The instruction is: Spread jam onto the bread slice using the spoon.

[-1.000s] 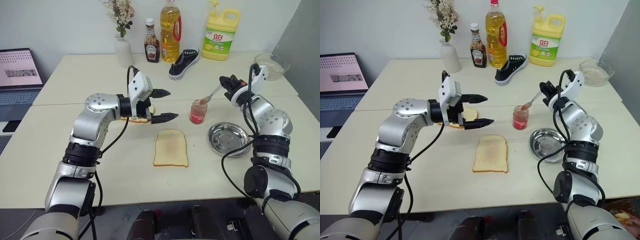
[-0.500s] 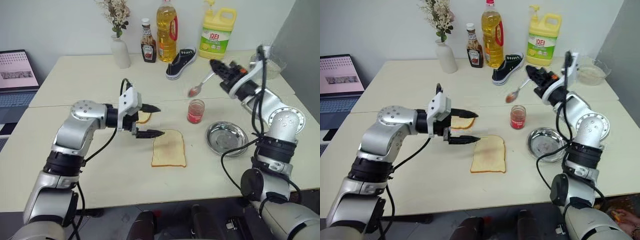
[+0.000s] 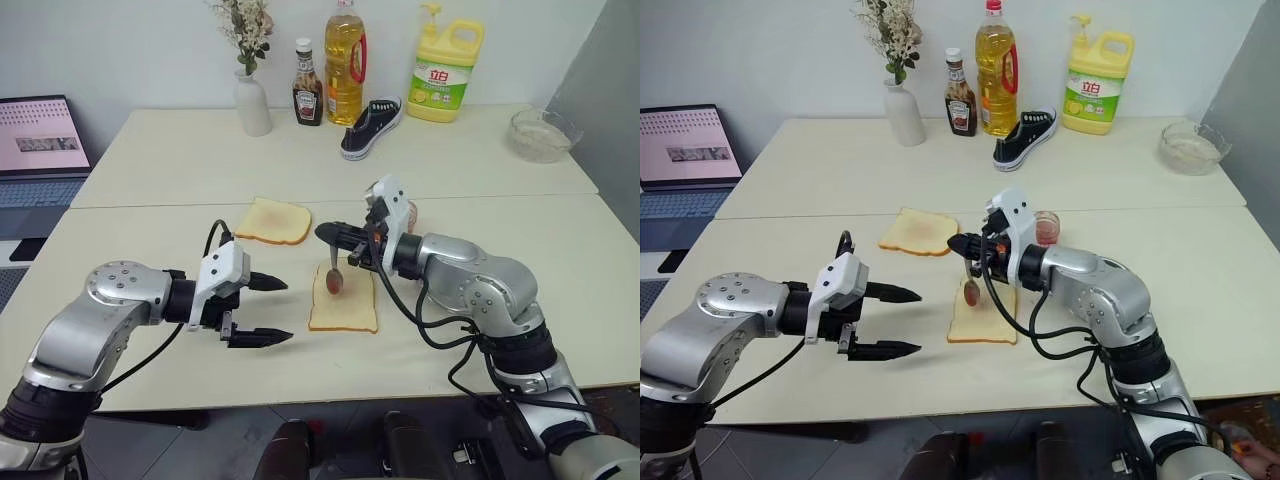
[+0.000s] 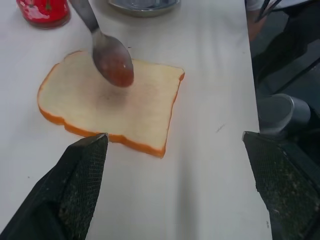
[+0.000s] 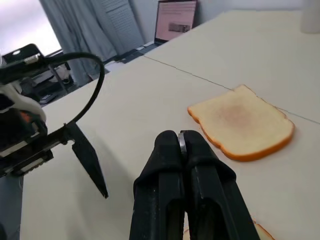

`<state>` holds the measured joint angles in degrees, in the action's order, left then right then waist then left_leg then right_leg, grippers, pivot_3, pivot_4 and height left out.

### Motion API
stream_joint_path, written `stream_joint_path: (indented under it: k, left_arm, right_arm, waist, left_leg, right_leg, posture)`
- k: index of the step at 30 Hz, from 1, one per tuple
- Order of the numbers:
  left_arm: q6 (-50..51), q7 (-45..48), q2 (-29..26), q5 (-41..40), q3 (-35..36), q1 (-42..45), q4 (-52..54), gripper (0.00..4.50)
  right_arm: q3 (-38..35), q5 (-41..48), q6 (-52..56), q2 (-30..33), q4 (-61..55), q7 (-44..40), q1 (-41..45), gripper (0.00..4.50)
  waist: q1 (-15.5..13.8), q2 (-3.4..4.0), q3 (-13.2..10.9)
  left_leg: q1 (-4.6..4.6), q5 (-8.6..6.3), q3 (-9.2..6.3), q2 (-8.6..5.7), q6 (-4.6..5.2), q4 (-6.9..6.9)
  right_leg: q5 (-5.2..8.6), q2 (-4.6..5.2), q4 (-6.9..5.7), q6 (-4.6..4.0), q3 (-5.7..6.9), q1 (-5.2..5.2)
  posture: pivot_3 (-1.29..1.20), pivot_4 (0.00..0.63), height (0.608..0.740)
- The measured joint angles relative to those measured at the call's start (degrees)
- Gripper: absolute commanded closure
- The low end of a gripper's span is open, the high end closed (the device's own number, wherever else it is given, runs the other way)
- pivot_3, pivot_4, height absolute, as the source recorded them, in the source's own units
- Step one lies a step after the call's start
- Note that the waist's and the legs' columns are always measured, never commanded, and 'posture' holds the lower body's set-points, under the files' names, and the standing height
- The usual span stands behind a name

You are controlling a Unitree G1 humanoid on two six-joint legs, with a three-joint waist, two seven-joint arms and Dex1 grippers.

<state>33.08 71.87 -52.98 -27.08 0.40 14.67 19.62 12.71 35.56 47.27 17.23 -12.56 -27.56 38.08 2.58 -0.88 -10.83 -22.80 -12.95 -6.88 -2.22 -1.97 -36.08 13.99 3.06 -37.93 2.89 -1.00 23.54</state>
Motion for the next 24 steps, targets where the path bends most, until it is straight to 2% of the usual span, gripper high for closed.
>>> stream_joint_path:
  k: [13, 19, 24]
  left_arm:
    - [-0.08, -0.48, -0.81, -0.19, 0.43, -1.39, 0.28, 0.0]
    - [-0.08, -0.51, -0.79, -0.18, 0.4, -0.76, 0.28, 0.0]
    - [-0.09, -0.93, -0.71, -0.17, 0.22, -0.39, 0.27, 0.0]
  right_arm:
    - [2.07, -7.34, -3.32, 0.15, 0.87, -4.58, -1.35, 4.48]
    - [2.06, -7.94, -4.18, -0.7, 1.0, -5.18, -2.34, 4.48]
    - [3.7, -11.05, -7.58, -1.6, 5.46, -6.64, -3.8, 4.48]
  waist:
    - [0.08, 0.0, 0.0]
    - [0.08, 0.0, 0.0]
    - [0.12, 0.0, 0.0]
  left_leg:
    - [-0.01, 0.0, -0.02, 0.0, 0.0, 0.03]
    - [-0.01, 0.0, -0.02, 0.0, 0.0, 0.04]
    - [0.0, 0.0, 0.0, -0.02, 0.0, 0.03]
  right_leg:
    - [-0.04, -0.02, -0.02, -0.08, 0.01, 0.04]
    - [-0.04, -0.02, -0.01, -0.09, 0.01, 0.03]
    - [-0.04, -0.02, -0.02, -0.08, 0.0, 0.03]
  posture:
    - [0.0, 0.15, 0.74]
    - [0.0, 0.15, 0.74]
    - [0.0, 0.15, 0.74]
